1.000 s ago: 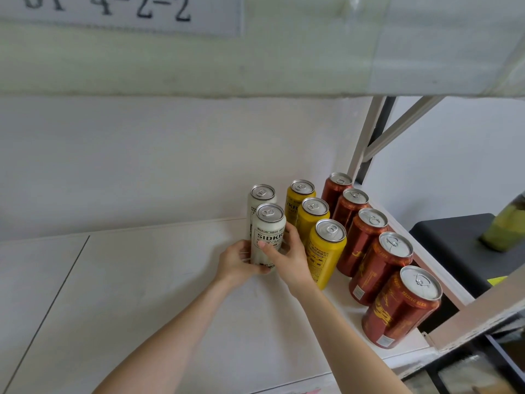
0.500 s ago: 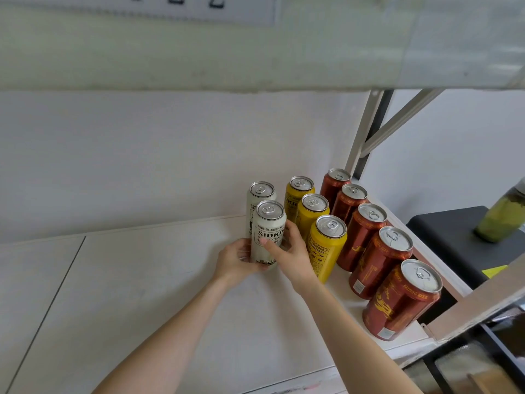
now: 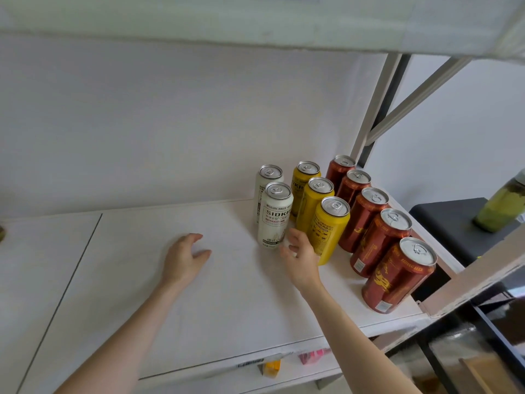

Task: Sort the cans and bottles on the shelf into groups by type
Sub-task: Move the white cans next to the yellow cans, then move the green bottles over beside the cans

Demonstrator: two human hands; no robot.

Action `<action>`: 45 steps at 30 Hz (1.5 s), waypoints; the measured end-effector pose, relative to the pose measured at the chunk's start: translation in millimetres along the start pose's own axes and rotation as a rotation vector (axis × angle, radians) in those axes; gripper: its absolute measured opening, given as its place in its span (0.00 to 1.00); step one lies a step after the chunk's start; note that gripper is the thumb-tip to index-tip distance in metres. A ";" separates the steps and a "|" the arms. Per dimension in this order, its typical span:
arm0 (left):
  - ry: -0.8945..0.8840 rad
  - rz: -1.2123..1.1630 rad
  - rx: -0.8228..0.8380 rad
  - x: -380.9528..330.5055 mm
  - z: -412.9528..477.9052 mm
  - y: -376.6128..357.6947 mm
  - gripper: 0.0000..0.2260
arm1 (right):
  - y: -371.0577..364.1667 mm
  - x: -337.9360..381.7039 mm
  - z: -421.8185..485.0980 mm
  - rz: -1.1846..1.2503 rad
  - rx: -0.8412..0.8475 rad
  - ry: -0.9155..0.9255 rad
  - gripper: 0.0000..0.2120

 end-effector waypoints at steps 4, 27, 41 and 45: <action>-0.066 0.237 0.001 4.5 -33.6 26.4 0.20 | -15.9 -4.7 -27.0 -0.288 0.108 0.057 0.27; -0.233 0.734 0.052 18.5 -248.5 127.0 0.25 | -68.2 45.1 -236.9 -1.046 0.061 0.386 0.28; -0.165 0.812 0.053 85.1 -287.2 270.7 0.26 | -184.3 142.5 -329.3 -1.073 0.073 0.498 0.28; -0.145 0.834 0.070 115.8 -283.7 330.0 0.27 | -238.4 181.0 -352.0 -1.056 0.067 0.510 0.27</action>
Point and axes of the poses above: each hand's wrist, its own z-axis towards the middle knuckle, its own y-axis out of the back of the hand, x = y × z, the point moved 10 cm from there along z, towards the middle knuckle, and after that the axes turned 15 degrees about -z, right-handed, at the moved point
